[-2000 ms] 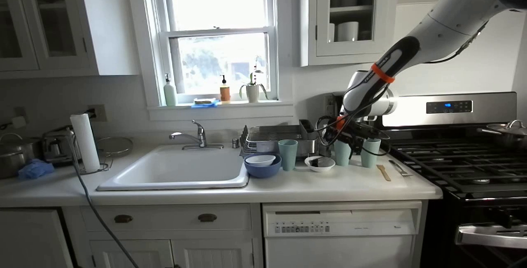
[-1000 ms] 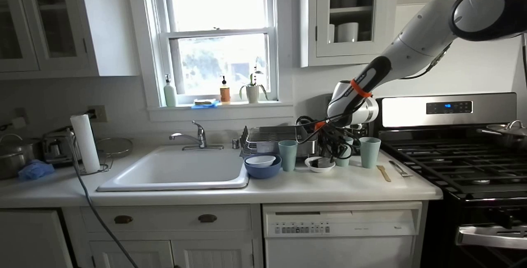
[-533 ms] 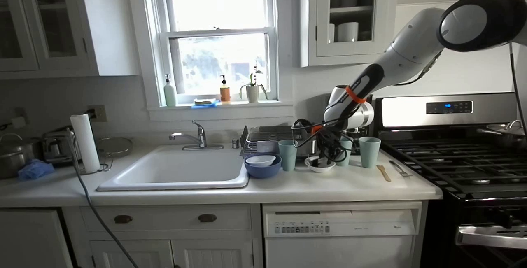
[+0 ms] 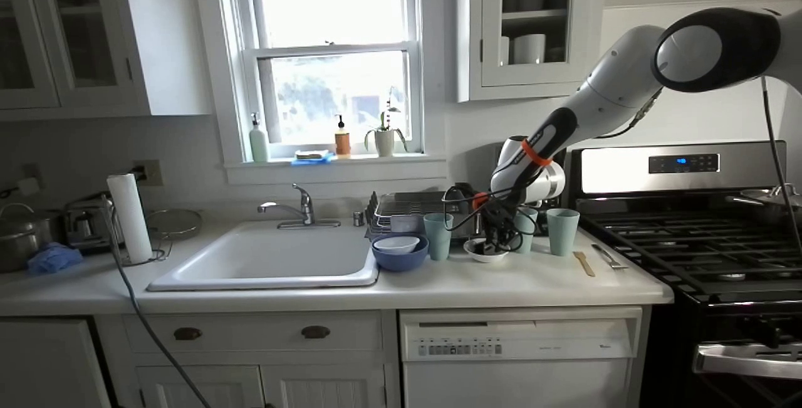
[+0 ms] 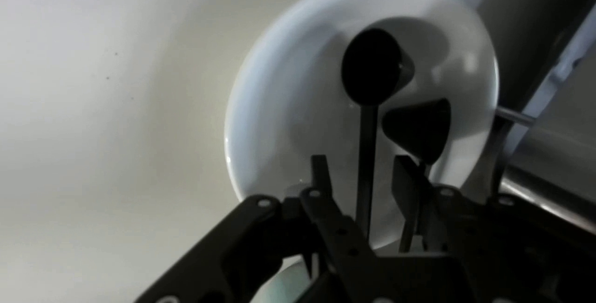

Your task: Remove the scoops in the white bowl and put the into the middle right blue cup one at a time

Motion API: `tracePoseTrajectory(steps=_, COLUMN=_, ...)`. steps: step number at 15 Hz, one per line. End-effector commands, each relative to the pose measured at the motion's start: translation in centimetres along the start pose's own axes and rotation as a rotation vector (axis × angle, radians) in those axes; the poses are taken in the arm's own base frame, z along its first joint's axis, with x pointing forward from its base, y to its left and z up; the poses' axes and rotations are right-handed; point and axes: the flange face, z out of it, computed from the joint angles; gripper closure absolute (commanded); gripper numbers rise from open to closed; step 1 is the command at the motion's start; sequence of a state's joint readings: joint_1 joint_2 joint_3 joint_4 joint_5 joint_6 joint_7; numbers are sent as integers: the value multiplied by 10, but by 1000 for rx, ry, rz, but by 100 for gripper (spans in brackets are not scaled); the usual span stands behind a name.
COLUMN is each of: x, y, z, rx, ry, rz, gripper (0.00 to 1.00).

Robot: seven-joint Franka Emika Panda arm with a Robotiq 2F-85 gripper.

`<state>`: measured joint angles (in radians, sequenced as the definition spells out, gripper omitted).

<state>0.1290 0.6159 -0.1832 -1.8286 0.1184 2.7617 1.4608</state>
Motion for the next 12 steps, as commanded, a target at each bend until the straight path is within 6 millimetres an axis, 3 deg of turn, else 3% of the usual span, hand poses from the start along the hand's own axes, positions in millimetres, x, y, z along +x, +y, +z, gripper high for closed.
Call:
tracePoseTrajectory(steps=1, x=4, y=-8, z=7, rx=29, ry=16, rz=26, gripper=61)
tracePoseTrajectory(steps=2, x=5, y=-8, z=8, rx=31, ry=20, rz=27, gripper=64)
tracePoseTrajectory(steps=4, x=5, y=-8, z=9, rx=21, ry=20, rz=27, gripper=88)
tracePoseTrajectory(steps=6, x=5, y=-6, z=5, rx=-1, ry=19, rz=16, gripper=97)
tracePoseTrajectory(steps=10, x=8, y=-3, z=-15, rx=-39, ry=27, rz=13, gripper=99)
tracePoseTrajectory(steps=12, x=14, y=-4, z=-35, rx=-40, ry=25, rz=20, gripper=99)
